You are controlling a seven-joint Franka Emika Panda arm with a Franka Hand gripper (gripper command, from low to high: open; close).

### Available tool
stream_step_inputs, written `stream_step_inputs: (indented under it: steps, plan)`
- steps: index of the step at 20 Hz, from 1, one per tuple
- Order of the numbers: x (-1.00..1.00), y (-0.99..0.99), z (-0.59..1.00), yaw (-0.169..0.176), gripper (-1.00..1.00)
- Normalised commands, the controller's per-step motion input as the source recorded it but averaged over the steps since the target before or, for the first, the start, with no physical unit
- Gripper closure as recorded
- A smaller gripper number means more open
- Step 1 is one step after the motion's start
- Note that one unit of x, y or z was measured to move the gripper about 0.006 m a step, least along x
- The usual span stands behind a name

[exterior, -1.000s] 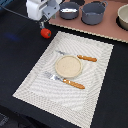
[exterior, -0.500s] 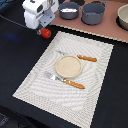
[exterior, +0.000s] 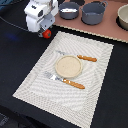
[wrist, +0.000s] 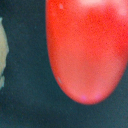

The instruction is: Place the fish, sausage, and tomato into the frying pan.

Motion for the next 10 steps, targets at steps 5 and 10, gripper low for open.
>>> stream_step_inputs:
  steps: [5,10]
  plan:
    - [-0.07,0.15,-0.27,0.0,-1.0]
    - [-0.05,0.09,-0.24,0.0,1.0]
